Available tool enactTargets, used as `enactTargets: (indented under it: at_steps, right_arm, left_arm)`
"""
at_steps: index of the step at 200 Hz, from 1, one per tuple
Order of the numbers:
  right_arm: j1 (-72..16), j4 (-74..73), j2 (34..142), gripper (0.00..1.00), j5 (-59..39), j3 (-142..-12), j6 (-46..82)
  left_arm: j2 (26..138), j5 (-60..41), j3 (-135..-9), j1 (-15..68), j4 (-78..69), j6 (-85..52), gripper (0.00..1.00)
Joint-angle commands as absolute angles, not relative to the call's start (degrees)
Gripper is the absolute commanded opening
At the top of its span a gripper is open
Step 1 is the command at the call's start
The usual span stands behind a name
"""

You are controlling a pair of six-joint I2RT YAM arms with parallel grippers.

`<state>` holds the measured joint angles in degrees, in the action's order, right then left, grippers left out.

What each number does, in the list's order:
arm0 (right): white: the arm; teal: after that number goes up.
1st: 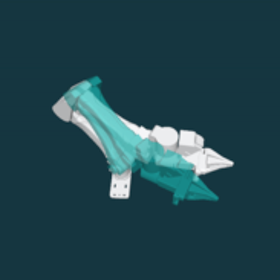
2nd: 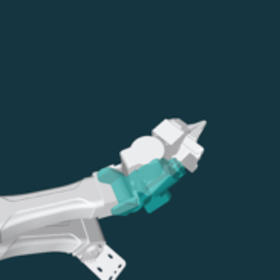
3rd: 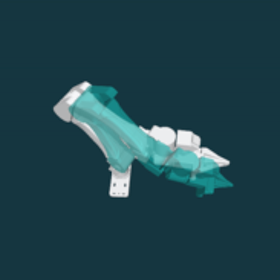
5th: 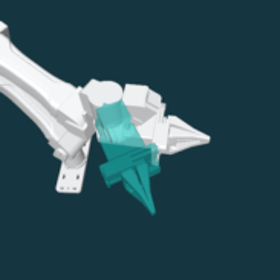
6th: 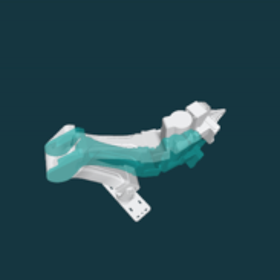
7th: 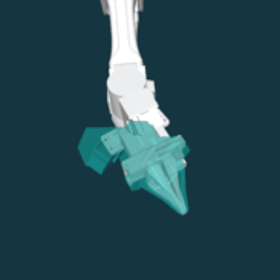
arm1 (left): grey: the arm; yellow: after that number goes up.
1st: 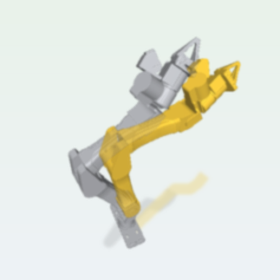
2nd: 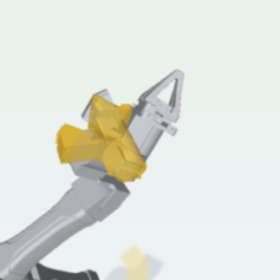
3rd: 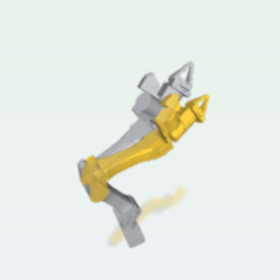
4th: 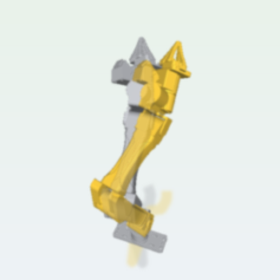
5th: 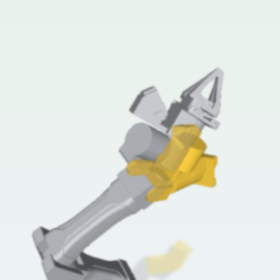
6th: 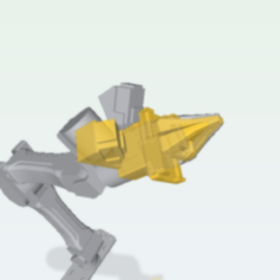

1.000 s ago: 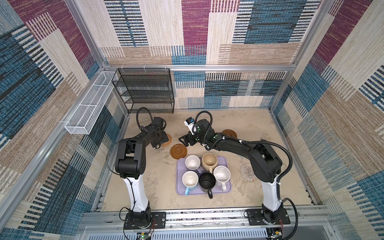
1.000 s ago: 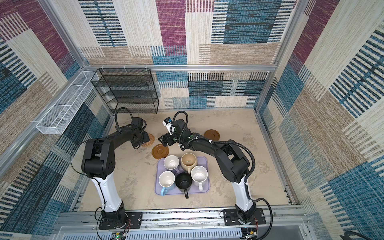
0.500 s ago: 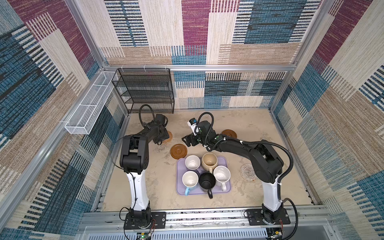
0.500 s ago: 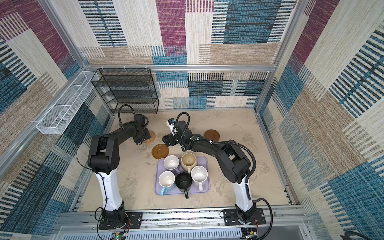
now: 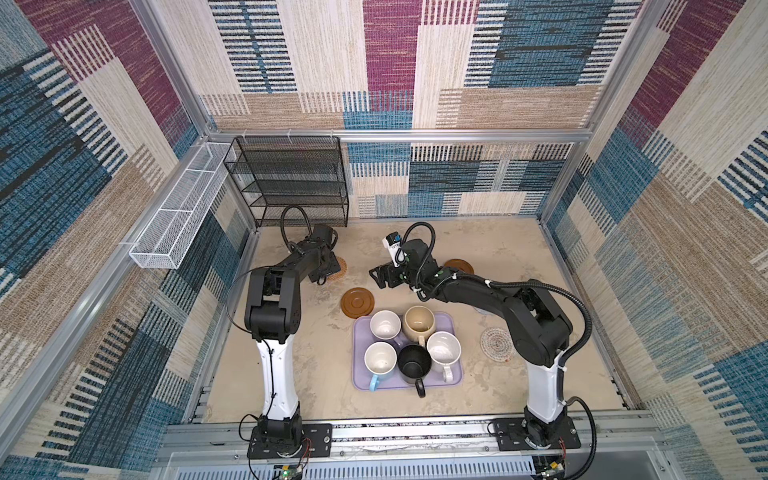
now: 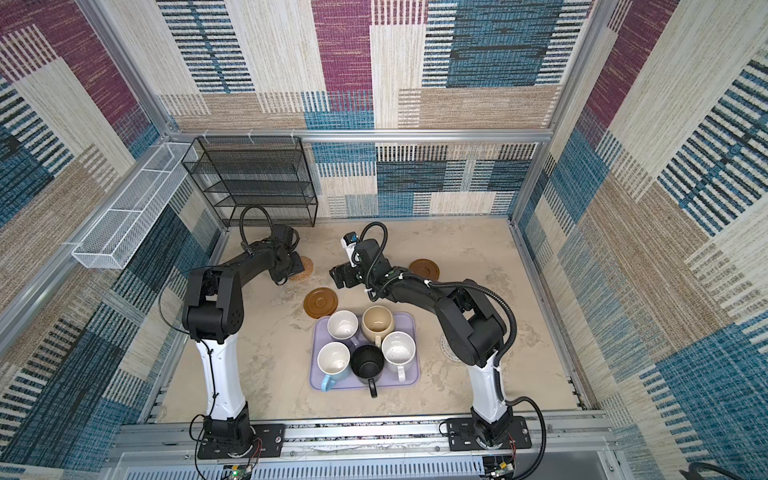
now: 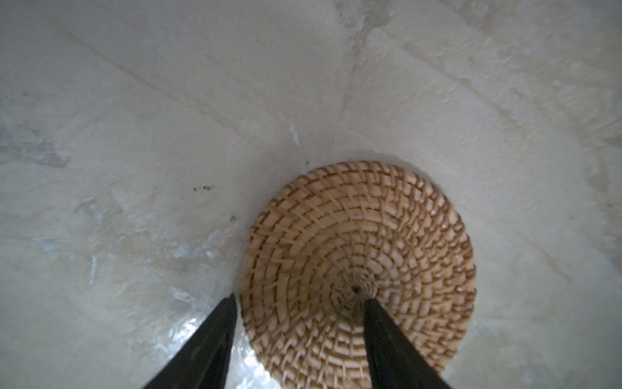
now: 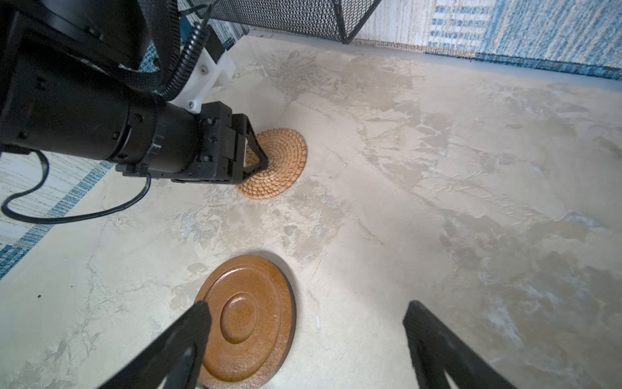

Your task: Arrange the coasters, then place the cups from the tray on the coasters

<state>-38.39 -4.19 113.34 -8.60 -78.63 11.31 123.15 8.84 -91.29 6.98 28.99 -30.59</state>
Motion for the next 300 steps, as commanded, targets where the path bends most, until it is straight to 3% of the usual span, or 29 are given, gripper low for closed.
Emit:
enactTargets:
  at_steps: [1,41,90,135,193,268,300]
  right_arm:
    - [-38.4,-8.4,111.2,0.94,-10.5,-77.3,11.6]
    - [-38.5,-12.2,104.9,1.00,-10.7,-71.5,12.3]
    - [-39.0,-12.8,96.1,1.00,-7.8,-64.1,12.6]
    - [-39.0,-14.3,88.9,1.00,-6.5,-56.8,15.6]
    - [-39.0,-16.6,84.0,1.00,-7.4,-50.9,11.6]
    - [-39.0,-10.5,89.6,0.99,-8.5,-56.3,10.0]
    - [-39.0,-8.0,92.0,1.00,-9.2,-58.3,8.4]
  left_arm:
    - [120.9,8.9,-91.3,7.1,31.2,-31.3,0.66]
    - [113.8,8.7,-89.1,7.2,31.2,-29.9,0.70]
    - [95.9,-1.9,-72.3,7.2,21.0,-31.5,0.98]
    - [84.1,-14.6,-60.0,7.2,16.9,-34.3,0.99]
    - [79.0,-10.6,-46.7,8.8,16.1,-35.3,0.76]
    - [89.0,0.5,-50.6,14.9,18.9,-33.7,0.56]
    - [93.3,1.3,-53.0,16.2,19.0,-33.3,0.53]
